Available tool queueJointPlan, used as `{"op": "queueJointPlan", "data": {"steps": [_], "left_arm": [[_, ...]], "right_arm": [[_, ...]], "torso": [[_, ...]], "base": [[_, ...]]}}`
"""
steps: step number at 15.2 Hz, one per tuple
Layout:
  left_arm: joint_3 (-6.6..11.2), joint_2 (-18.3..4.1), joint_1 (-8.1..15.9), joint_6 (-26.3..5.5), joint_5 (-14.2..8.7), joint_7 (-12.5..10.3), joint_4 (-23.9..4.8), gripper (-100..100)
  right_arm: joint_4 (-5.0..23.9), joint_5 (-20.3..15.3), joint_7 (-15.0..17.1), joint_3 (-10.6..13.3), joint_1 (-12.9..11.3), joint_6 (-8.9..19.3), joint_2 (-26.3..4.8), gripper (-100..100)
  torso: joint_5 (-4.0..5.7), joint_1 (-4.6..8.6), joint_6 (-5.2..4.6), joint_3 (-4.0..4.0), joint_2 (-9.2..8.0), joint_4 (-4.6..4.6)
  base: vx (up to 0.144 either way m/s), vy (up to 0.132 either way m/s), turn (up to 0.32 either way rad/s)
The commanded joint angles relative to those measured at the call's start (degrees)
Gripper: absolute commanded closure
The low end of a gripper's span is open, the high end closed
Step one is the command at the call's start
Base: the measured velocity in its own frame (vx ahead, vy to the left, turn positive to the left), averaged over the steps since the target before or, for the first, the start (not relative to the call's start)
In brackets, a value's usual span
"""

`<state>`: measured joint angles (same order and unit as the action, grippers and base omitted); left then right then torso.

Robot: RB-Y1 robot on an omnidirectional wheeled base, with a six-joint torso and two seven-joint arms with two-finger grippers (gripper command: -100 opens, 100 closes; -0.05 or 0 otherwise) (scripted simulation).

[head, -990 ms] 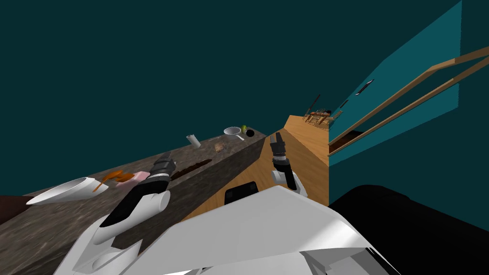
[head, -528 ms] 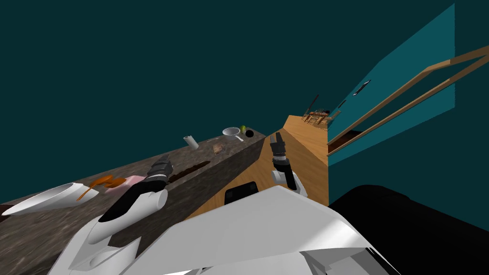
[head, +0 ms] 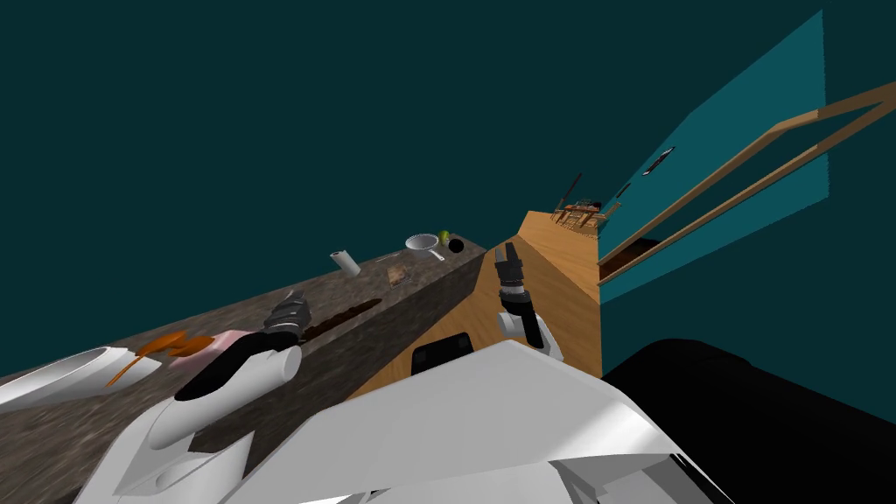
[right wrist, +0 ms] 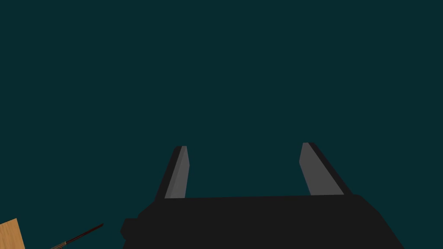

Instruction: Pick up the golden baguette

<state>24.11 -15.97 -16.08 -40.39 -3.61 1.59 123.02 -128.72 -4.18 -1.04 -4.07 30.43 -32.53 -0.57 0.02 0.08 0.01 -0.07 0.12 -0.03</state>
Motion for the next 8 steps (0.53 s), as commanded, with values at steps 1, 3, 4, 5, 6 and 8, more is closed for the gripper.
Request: {"op": "queueJointPlan", "data": {"steps": [1, 3, 4, 5, 6, 8], "left_arm": [[1.22, 0.14, 1.04, -2.86, 0.28, 0.36, -0.53, -100], [1.22, 0.14, 1.04, -5.07, 0.28, 0.36, -0.53, -100], [1.22, 0.14, 1.04, -5.19, 0.28, 0.36, -0.53, -100], [2.37, 0.28, 1.84, -7.02, 0.45, 0.69, -0.99, -100], [2.37, 0.28, 1.84, -8.05, 0.45, 0.69, -0.99, -100], [2.37, 0.28, 1.84, -9.27, 0.45, 0.69, -0.99, -100]], "right_arm": [[0.00, 0.00, 0.00, 0.00, 0.00, 0.00, 0.00, 0], [0.00, 0.00, 0.00, 0.00, 0.00, 0.00, 0.00, 0], [0.00, 0.00, 0.00, 0.00, 0.00, 0.00, 0.00, 0], [0.00, 0.00, 0.00, 0.00, 0.00, 0.00, 0.00, 0], [0.00, 0.00, 0.00, 0.00, 0.00, 0.00, 0.00, 0], [0.00, 0.00, 0.00, 0.00, 0.00, 0.00, 0.00, 0]], "torso": [[0.00, 0.00, 0.00, 0.00, 0.00, 0.00], [0.00, 0.01, -0.01, -0.03, 0.05, -0.01], [0.00, 0.01, 0.00, -0.02, 0.04, -0.01], [0.00, 0.00, 0.00, -0.01, 0.01, 0.00], [0.00, 0.01, -0.01, -0.01, 0.02, 0.00], [0.00, 0.03, 0.00, -0.02, 0.03, -0.01]], "base": [[0.036, -0.017, -0.026], [0.041, -0.017, -0.026], [0.023, -0.014, 0.002], [0.036, -0.018, -0.024], [0.043, -0.026, -0.033], [0.025, -0.017, -0.007]]}}
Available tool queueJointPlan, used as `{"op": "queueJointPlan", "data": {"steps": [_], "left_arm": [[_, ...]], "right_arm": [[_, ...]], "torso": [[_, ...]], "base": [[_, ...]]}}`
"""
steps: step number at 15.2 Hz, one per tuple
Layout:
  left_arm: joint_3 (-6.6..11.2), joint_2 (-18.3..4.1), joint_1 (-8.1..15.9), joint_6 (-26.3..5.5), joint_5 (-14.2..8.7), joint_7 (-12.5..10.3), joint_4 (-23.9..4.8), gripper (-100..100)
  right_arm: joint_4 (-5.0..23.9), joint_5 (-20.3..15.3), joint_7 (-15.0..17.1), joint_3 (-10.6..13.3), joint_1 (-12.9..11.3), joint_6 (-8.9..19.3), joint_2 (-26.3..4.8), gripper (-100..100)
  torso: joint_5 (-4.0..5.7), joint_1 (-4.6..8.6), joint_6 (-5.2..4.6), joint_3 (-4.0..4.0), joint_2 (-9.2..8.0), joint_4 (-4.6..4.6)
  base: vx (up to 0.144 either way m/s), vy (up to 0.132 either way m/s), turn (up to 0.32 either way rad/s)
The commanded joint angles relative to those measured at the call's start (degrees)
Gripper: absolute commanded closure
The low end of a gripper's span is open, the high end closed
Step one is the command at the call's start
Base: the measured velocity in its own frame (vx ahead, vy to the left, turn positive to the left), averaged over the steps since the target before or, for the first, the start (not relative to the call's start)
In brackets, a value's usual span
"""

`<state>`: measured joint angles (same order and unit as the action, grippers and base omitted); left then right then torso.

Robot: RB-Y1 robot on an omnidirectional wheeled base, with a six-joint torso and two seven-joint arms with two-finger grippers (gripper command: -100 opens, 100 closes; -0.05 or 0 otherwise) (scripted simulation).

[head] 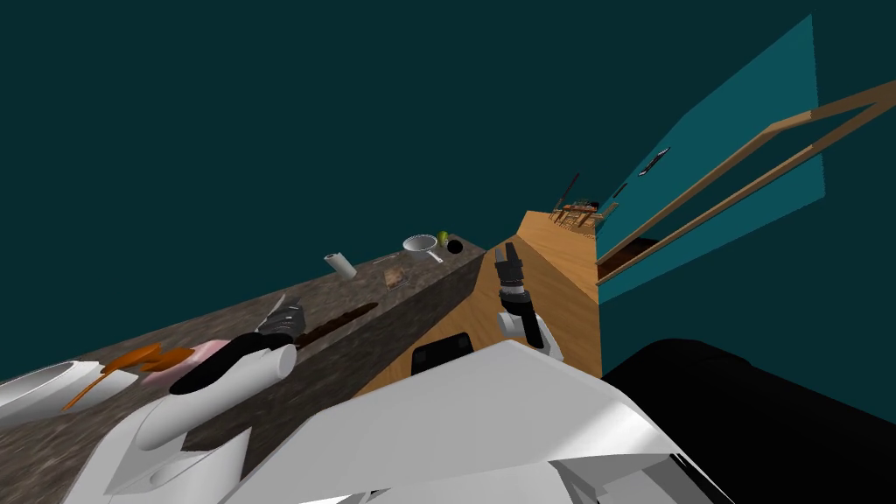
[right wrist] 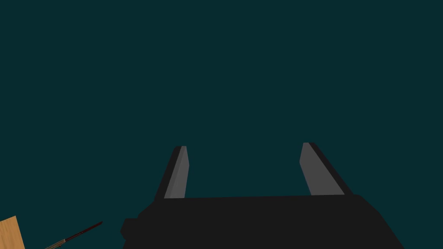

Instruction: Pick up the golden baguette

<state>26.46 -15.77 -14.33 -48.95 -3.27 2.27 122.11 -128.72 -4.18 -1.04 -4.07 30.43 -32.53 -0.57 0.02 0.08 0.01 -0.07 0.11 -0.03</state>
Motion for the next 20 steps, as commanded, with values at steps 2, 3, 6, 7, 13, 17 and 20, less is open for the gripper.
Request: {"op": "queueJointPlan", "data": {"steps": [2, 3, 6, 7, 13, 17, 20], "left_arm": [[1.15, 0.25, 0.87, -3.84, 0.28, 0.34, -0.53, -100], [1.15, 0.25, 0.87, -4.70, 0.28, 0.34, -0.53, -100], [2.26, 0.45, 1.63, -8.59, 0.44, 0.66, -0.97, -100], [3.33, 0.67, 2.37, -10.09, 0.60, 0.97, -1.40, -100], [4.36, 0.90, 3.09, -15.99, 0.75, 1.27, -1.81, -100], [6.28, 1.39, 4.42, -21.21, 1.04, 1.82, -2.58, -100], [7.16, 1.64, 5.03, -24.71, 1.17, 2.08, -2.93, -100]], "right_arm": [[0.00, 0.00, 0.00, 0.00, 0.00, 0.00, 0.00, 0], [0.00, 0.00, 0.00, 0.00, 0.00, 0.00, 0.00, 0], [0.00, 0.00, 0.00, 0.00, 0.00, 0.00, 0.00, 0], [0.00, 0.00, 0.00, 0.00, 0.00, 0.00, 0.00, 0], [0.00, 0.00, 0.00, 0.00, 0.00, 0.00, 0.00, 0], [0.00, 0.00, 0.00, 0.00, 0.00, 0.00, 0.00, 0], [0.00, 0.00, 0.00, 0.00, 0.00, 0.00, 0.00, 0]], "torso": [[0.00, 0.00, -0.01, 0.00, 0.01, 0.00], [0.00, 0.01, -0.01, -0.02, 0.04, 0.00], [0.01, 0.04, -0.01, -0.04, 0.08, -0.01], [0.00, 0.03, 0.00, -0.03, 0.06, -0.01], [0.00, 0.02, 0.00, -0.02, 0.04, -0.01], [0.00, -0.01, 0.00, -0.01, 0.02, 0.00], [0.00, 0.00, 0.00, -0.02, 0.03, -0.01]], "base": [[0.036, -0.017, -0.031], [0.032, -0.014, -0.012], [0.044, -0.024, -0.024], [0.038, -0.021, -0.027], [0.035, -0.019, -0.016], [0.034, -0.015, -0.022], [0.038, -0.017, -0.021]]}}
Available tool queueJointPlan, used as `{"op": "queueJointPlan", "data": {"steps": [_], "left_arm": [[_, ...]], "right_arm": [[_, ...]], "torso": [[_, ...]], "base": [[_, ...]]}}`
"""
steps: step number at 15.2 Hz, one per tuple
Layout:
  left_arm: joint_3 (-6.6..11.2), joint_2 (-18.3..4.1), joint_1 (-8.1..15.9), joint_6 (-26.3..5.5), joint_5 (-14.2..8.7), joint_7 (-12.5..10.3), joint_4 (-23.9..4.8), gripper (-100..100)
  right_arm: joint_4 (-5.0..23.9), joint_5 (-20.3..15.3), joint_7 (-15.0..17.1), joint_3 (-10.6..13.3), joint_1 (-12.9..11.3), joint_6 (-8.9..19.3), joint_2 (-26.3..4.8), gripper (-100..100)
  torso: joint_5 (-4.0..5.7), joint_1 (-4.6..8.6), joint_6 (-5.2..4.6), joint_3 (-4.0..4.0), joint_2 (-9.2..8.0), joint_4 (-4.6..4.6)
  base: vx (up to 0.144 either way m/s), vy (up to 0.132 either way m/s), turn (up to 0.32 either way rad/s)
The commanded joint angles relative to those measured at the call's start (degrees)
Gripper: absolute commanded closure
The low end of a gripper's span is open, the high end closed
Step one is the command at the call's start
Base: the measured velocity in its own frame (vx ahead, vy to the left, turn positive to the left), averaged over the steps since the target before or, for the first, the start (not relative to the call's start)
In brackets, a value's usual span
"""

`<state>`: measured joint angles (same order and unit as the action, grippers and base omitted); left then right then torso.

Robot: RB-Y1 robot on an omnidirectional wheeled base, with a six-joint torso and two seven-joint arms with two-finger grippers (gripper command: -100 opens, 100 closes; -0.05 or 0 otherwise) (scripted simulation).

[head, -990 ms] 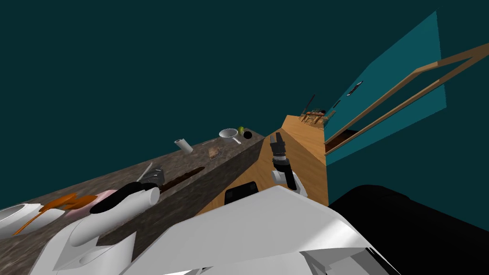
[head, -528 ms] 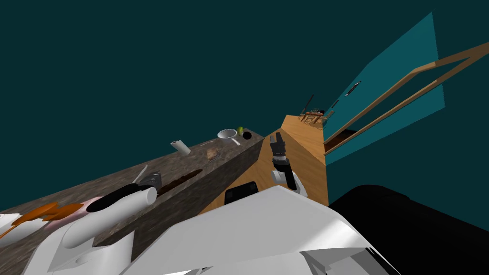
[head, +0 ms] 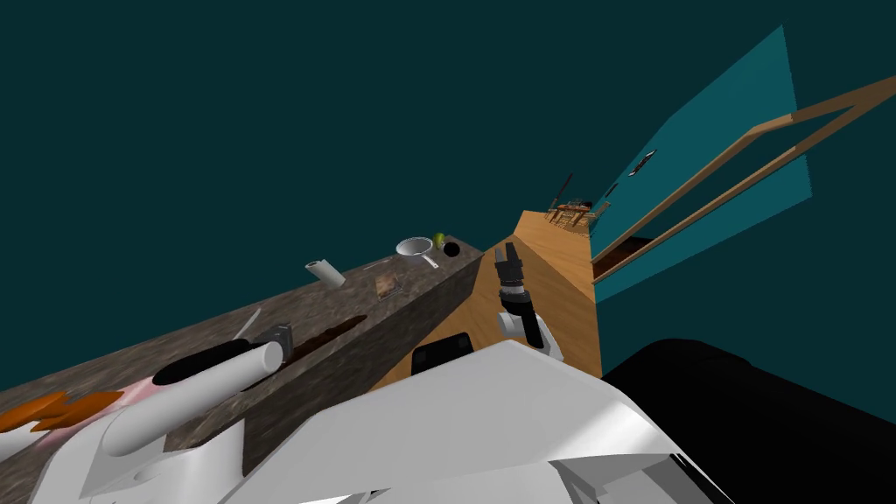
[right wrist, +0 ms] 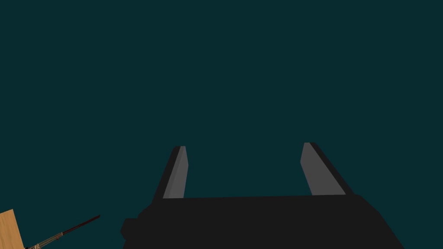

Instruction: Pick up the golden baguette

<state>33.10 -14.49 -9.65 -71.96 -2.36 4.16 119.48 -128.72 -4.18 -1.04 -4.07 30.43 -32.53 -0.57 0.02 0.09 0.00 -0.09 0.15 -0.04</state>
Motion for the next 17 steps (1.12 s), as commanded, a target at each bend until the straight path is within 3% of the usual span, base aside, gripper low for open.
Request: {"op": "queueJointPlan", "data": {"steps": [1, 5, 15, 17], "left_arm": [[0.52, 0.37, 0.34, -2.86, 0.26, 0.19, -0.29, -100], [1.35, 0.62, 0.92, -5.79, 0.38, 0.42, -0.63, -100], [4.82, 1.84, 3.32, -18.03, 0.90, 1.43, -2.05, -100], [5.10, 1.95, 3.52, -19.04, 0.94, 1.51, -2.17, -100]], "right_arm": [[0.00, 0.00, 0.00, 0.00, 0.00, 0.00, 0.00, 0], [0.00, 0.00, 0.00, 0.00, 0.00, 0.00, 0.00, 0], [0.00, 0.00, 0.00, 0.00, 0.00, 0.00, 0.00, 0], [0.00, 0.00, 0.00, 0.00, 0.00, 0.00, 0.00, 0]], "torso": [[0.00, 0.00, 0.00, 0.00, 0.00, 0.00], [0.00, 0.00, 0.00, 0.01, -0.01, 0.00], [0.00, 0.01, 0.00, 0.01, -0.02, 0.00], [0.00, 0.00, 0.00, 0.00, -0.01, 0.00]], "base": [[0.038, -0.019, -0.023], [0.029, -0.014, -0.015], [0.035, -0.018, -0.020], [0.031, -0.012, -0.012]]}}
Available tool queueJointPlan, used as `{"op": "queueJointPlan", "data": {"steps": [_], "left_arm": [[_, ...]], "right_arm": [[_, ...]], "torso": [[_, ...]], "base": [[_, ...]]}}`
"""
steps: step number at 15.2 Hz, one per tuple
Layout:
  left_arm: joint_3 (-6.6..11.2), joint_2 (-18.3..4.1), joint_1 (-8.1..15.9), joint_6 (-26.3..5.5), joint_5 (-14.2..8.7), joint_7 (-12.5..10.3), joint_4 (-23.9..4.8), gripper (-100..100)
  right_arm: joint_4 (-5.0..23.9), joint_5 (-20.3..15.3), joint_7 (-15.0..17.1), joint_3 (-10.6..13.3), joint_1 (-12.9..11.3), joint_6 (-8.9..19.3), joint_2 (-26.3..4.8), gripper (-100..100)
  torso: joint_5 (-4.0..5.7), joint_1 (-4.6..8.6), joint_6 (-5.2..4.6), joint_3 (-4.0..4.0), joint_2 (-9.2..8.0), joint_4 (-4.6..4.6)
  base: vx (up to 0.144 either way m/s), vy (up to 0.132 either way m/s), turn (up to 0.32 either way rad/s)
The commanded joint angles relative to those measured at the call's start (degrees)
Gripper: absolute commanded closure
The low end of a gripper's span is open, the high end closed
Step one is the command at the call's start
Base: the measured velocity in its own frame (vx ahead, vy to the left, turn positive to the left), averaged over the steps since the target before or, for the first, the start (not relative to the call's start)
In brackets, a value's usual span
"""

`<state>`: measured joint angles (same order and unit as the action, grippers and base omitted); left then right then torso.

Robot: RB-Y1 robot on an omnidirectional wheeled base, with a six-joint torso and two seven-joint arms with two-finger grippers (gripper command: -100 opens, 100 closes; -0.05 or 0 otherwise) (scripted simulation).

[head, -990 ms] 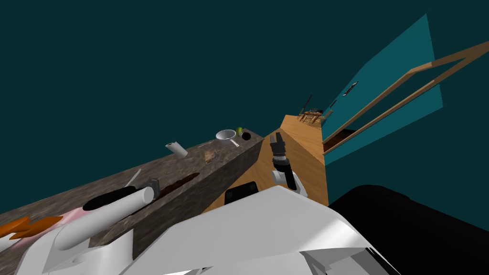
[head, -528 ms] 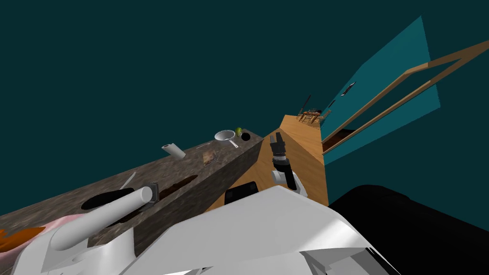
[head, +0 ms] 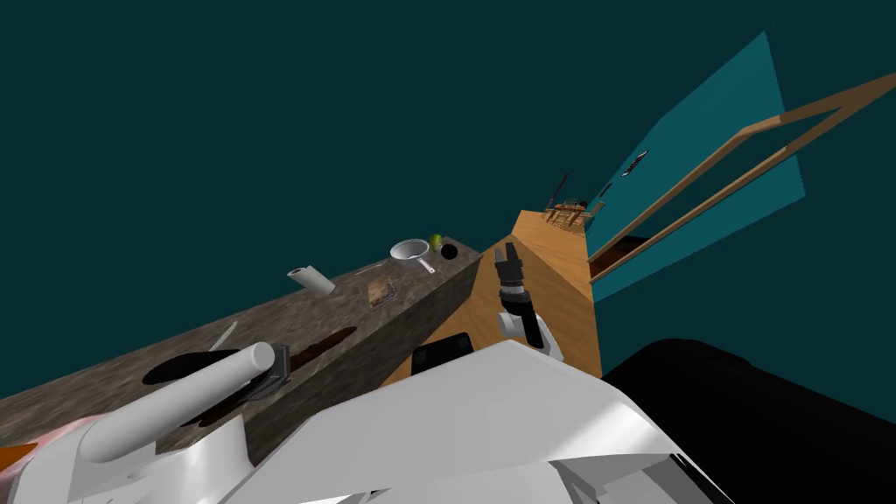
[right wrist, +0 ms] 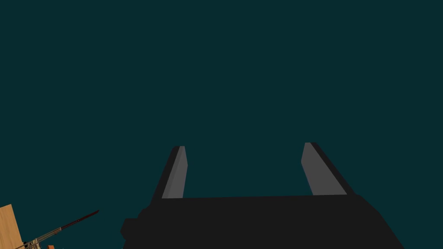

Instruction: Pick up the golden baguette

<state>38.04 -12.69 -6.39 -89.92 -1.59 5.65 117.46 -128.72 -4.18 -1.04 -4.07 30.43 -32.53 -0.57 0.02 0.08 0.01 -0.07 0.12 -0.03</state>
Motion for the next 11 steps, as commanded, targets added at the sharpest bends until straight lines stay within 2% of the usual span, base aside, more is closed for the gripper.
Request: {"op": "queueJointPlan", "data": {"steps": [1, 2, 3, 7, 8, 9, 11], "left_arm": [[0.36, 0.23, 0.40, -1.75, 0.20, 0.07, -0.23, -100], [0.16, 0.14, 0.14, -0.74, 0.09, 0.03, -0.07, -100], [-0.29, 0.20, 0.34, 0.94, 0.32, -0.20, -2.09, -100], [-1.01, 0.26, 0.57, 3.86, 0.62, -0.56, -5.05, -100], [-0.71, 0.26, 0.42, 2.84, 0.47, -0.37, -4.14, -100], [-0.78, 0.27, 0.45, 3.23, 0.51, -0.42, -4.40, 100], [-0.78, 0.32, 0.37, 3.19, 0.51, -0.42, -4.43, 100]], "right_arm": [[0.00, 0.00, 0.00, 0.00, 0.00, 0.00, 0.00, 0], [0.00, 0.00, 0.00, 0.00, 0.00, 0.00, 0.00, 0], [0.00, 0.00, 0.00, 0.00, 0.00, 0.00, 0.00, 0], [0.00, 0.00, 0.00, 0.00, 0.00, 0.00, 0.00, 0], [0.00, 0.00, 0.00, 0.00, 0.00, 0.00, 0.00, 0], [0.00, 0.00, 0.00, 0.00, 0.00, 0.00, 0.00, 0], [0.00, 0.00, 0.00, 0.00, 0.00, 0.00, 0.00, 0]], "torso": [[0.00, 0.00, 0.00, 0.00, 0.00, 0.00], [0.00, -0.01, 0.00, 0.01, -0.02, 0.00], [0.00, -0.02, 0.00, 0.03, -0.05, 0.01], [-0.04, -0.17, 0.01, 0.07, -0.12, 0.02], [-0.05, -0.18, 0.00, 0.07, -0.12, 0.02], [-0.04, -0.16, 0.00, 0.07, -0.13, 0.03], [0.00, -0.12, -0.04, 0.08, -0.11, 0.06]], "base": [[0.023, -0.008, -0.012], [0.013, -0.005, -0.004], [0.006, 0.008, 0.021], [0.002, 0.024, 0.020], [0.001, 0.017, 0.005], [0.001, 0.006, -0.001], [-0.001, 0.000, 0.006]]}}
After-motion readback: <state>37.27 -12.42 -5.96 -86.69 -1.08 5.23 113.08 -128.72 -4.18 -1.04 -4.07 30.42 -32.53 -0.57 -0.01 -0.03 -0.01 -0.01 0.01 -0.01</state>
